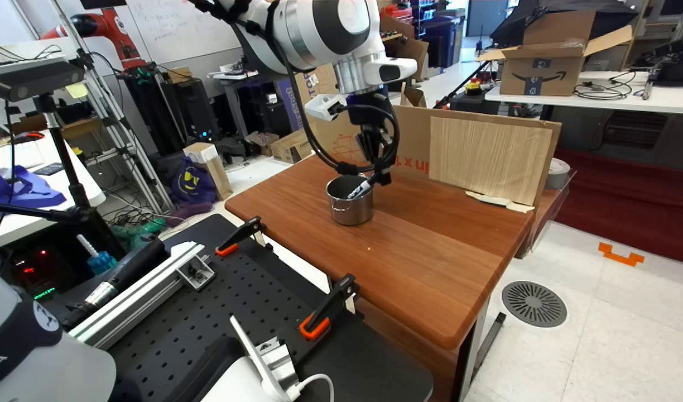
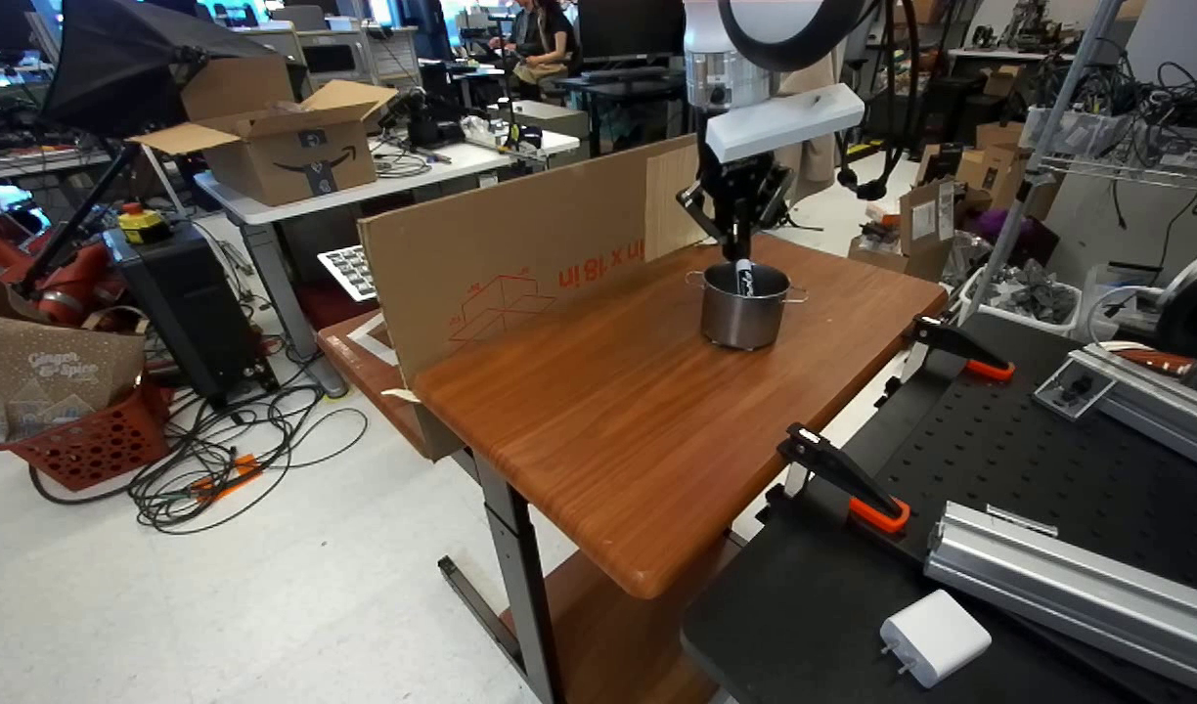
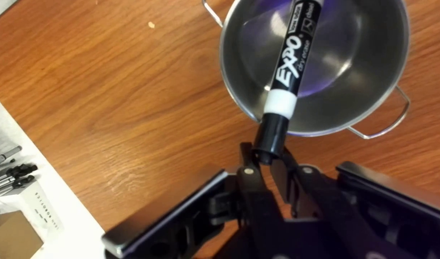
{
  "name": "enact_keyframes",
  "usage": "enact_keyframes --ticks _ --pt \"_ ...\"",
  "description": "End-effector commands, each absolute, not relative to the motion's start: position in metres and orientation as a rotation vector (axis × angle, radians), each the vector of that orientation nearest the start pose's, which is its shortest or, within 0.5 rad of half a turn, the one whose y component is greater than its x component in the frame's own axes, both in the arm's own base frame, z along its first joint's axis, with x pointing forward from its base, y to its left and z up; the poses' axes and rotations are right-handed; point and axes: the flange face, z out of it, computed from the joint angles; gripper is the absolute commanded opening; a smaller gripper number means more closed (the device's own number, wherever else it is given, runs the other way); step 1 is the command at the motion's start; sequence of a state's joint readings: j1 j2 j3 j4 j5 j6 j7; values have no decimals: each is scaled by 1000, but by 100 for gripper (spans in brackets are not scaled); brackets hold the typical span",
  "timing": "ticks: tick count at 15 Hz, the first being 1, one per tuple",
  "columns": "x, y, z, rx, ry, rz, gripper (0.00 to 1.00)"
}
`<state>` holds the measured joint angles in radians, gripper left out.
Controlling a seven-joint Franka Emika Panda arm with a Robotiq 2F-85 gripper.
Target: Take the marker out of the pot
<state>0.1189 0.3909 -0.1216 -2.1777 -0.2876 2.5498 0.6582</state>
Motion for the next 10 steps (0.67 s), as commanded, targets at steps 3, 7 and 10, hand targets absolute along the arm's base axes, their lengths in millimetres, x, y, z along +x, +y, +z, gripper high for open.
enact_keyframes --ticks 3,7,10 --pt "567 -16 249 -3256 613 -160 4" --pt "572 -30 289 -3234 548 -226 4" --pt "579 -45 310 -3214 502 -241 4"
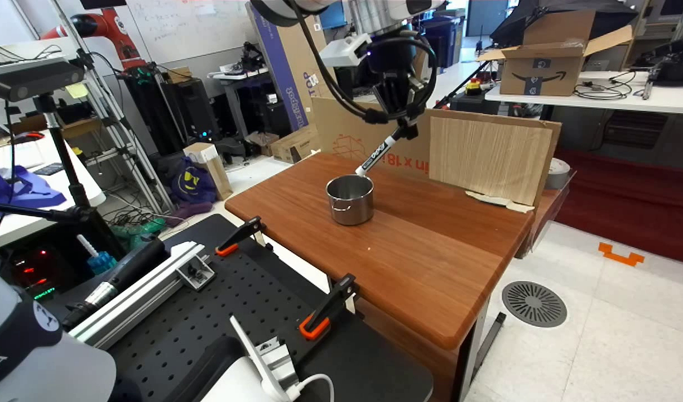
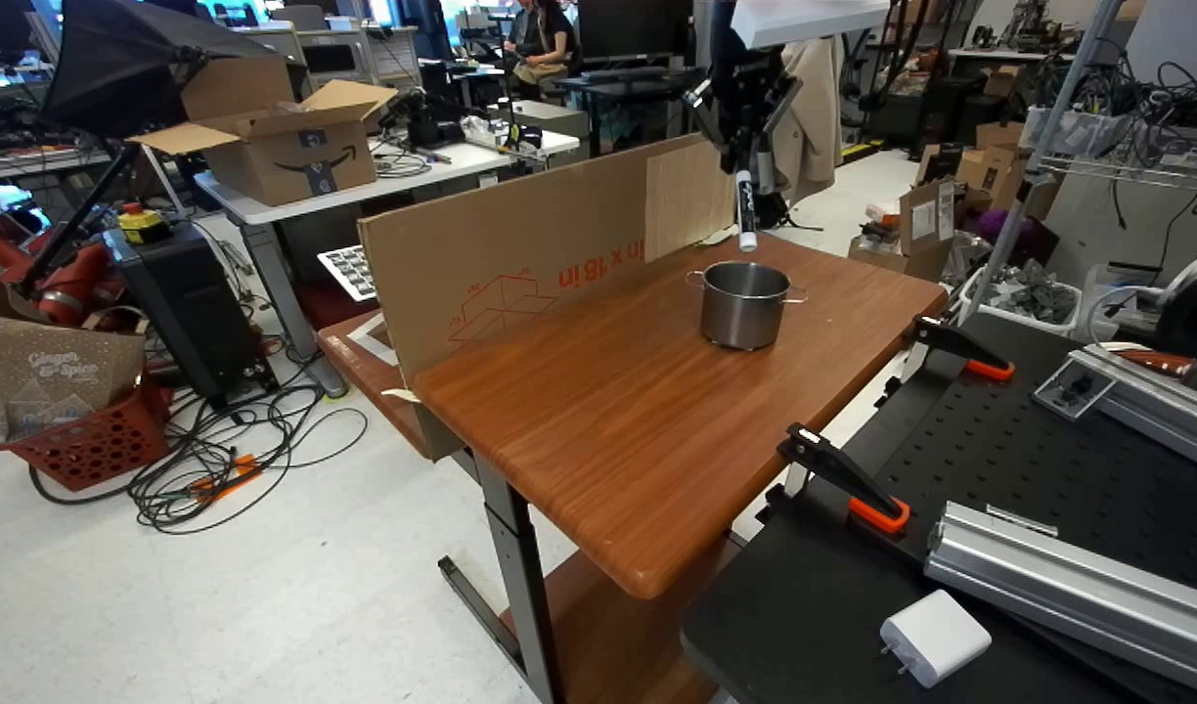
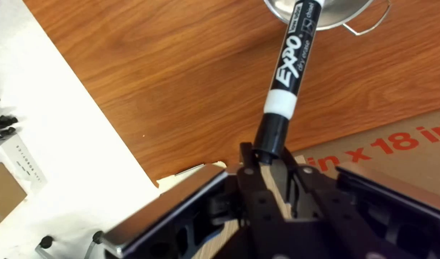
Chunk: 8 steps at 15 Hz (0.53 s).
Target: Take the marker out of the pot
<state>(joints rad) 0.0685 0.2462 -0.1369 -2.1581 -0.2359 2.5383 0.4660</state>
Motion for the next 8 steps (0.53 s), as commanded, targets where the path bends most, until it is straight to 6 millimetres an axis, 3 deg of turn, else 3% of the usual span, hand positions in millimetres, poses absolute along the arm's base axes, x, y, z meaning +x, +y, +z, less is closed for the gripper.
enact_keyframes --ticks 1,4,8 --pt "583 -53 312 -3208 488 -236 4" --pt "594 -78 310 -3197 444 -183 4" --pt "613 -112 286 -3180 381 -86 4"
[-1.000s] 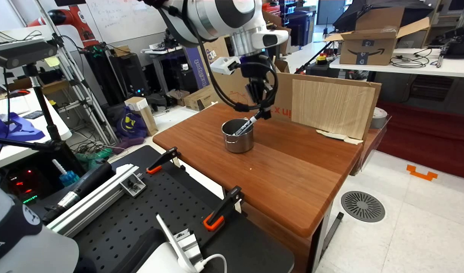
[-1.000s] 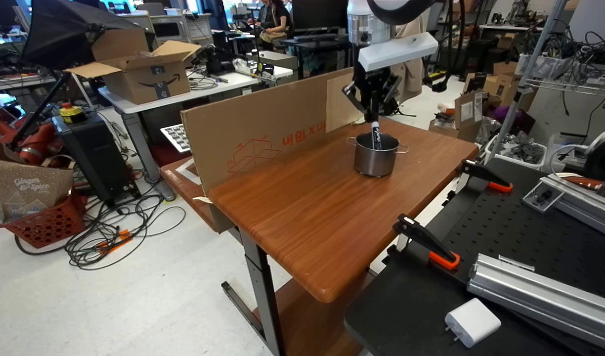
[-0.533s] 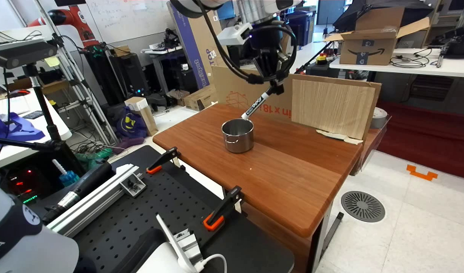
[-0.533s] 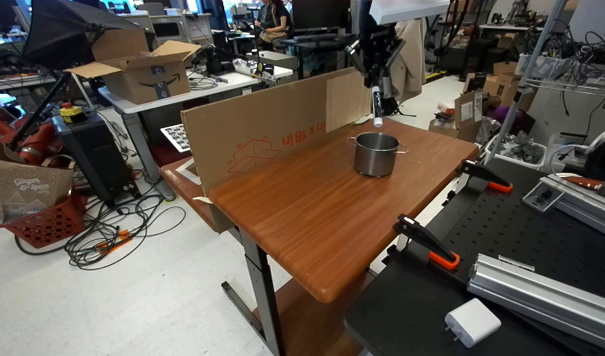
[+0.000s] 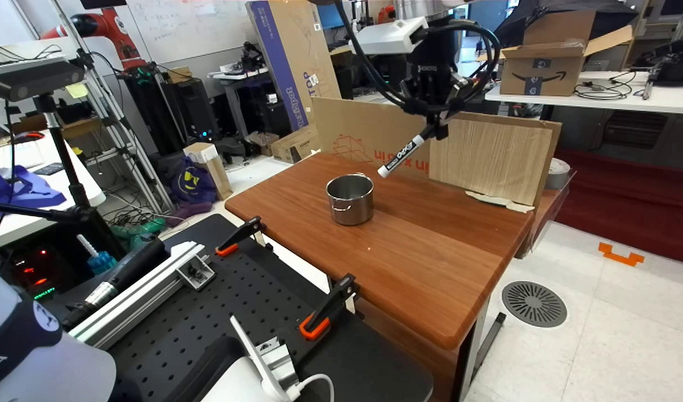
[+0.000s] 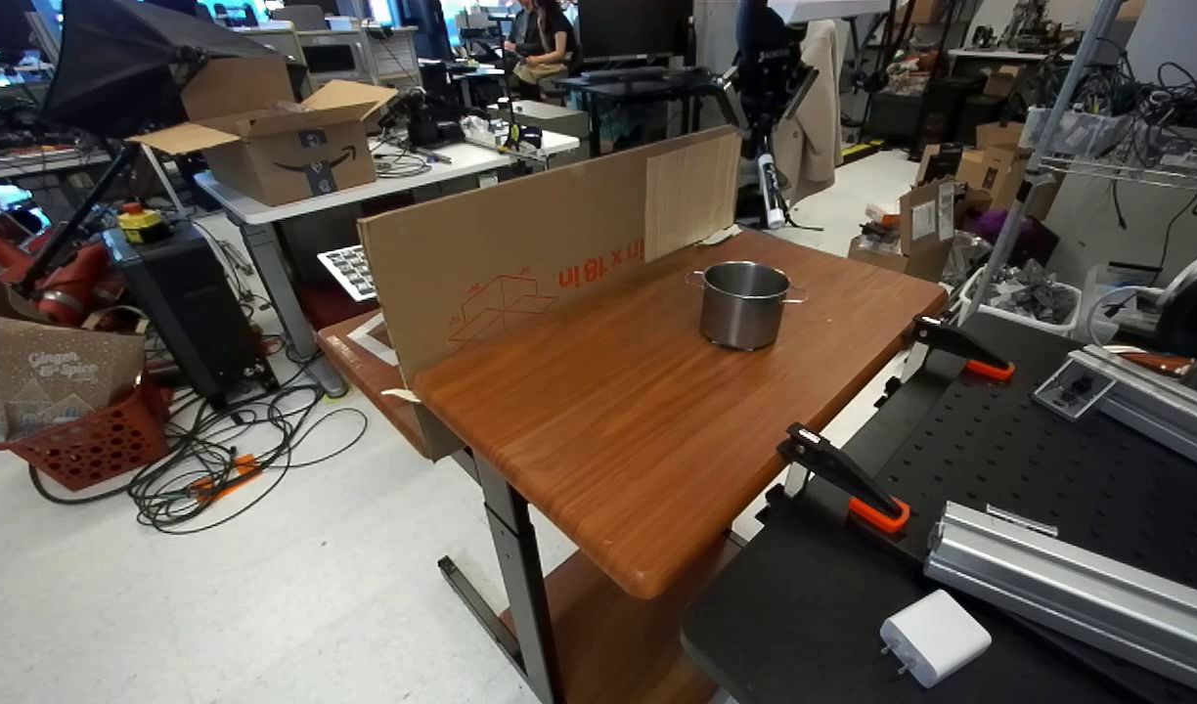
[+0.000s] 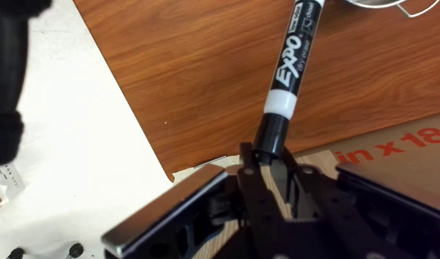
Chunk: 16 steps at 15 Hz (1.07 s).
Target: Take the marker out of the pot
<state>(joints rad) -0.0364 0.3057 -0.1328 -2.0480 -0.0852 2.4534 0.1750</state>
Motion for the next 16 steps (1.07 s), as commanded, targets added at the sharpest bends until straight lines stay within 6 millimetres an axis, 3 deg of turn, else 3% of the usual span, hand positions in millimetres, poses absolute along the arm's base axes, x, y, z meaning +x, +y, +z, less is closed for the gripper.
enact_keyframes --ticks 1,5,10,16 --pt "618 -119 275 -3180 374 -63 4" --pt "634 -133 234 -3189 325 16 4" --pt "645 -124 194 -3205 222 46 4" --pt "646 -116 162 -3221 104 78 4"
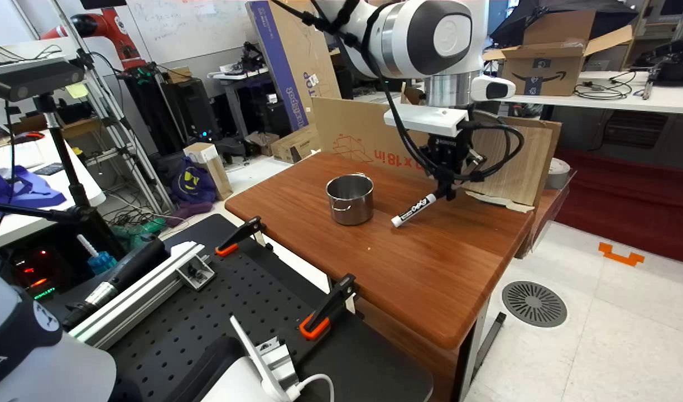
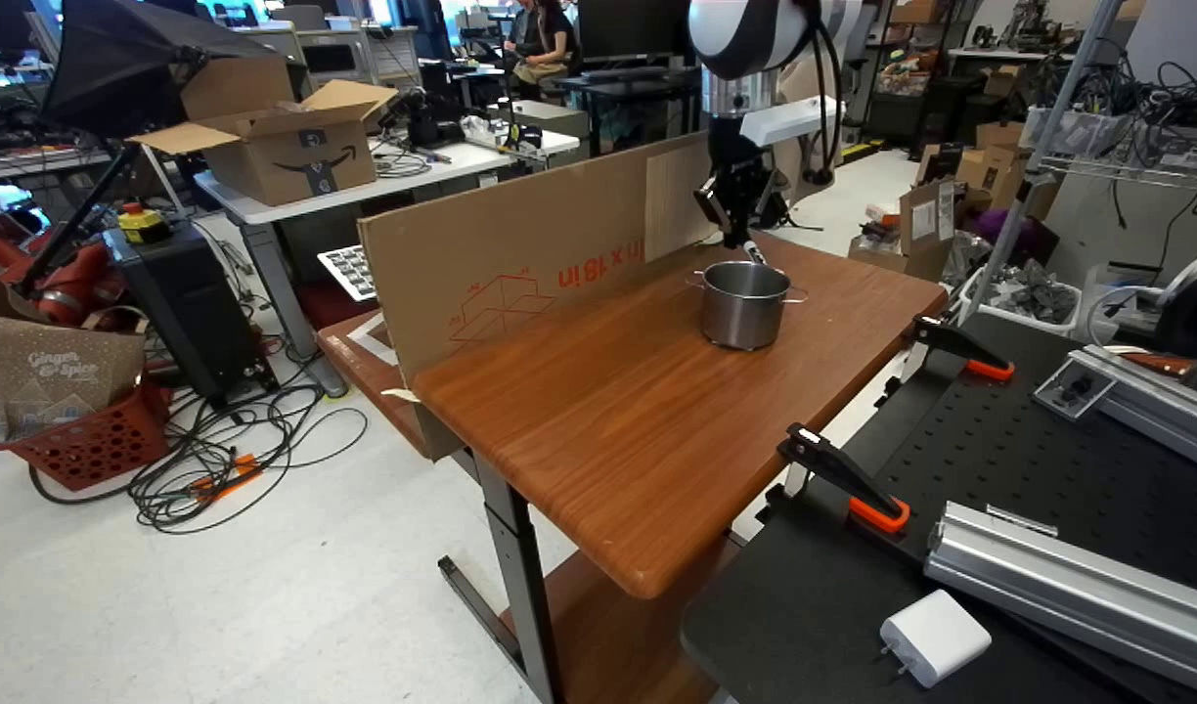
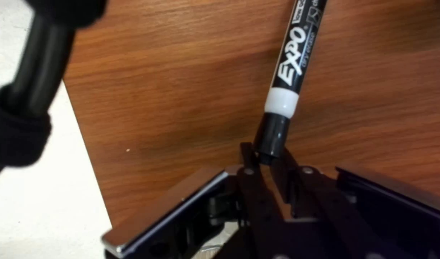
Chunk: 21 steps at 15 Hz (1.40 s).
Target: Take the marker out of the pot
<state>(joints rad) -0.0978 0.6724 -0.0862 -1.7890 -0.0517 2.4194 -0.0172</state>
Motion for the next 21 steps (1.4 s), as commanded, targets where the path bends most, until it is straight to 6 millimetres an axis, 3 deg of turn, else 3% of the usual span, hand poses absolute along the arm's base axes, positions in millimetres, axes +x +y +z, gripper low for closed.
enact_keyframes --ticks 1,5,7,8,16,17,21 --pt "645 -115 156 -3225 86 89 4" --pt "644 -115 135 -3232 54 140 4" --pt "646 -115 136 -3233 53 147 4" --pt "647 -116 136 -3231 52 151 36" --pt "648 -120 138 -3234 66 144 94" --pt "648 -120 138 -3234 65 142 99" --pt "644 -121 146 -3220 48 124 100"
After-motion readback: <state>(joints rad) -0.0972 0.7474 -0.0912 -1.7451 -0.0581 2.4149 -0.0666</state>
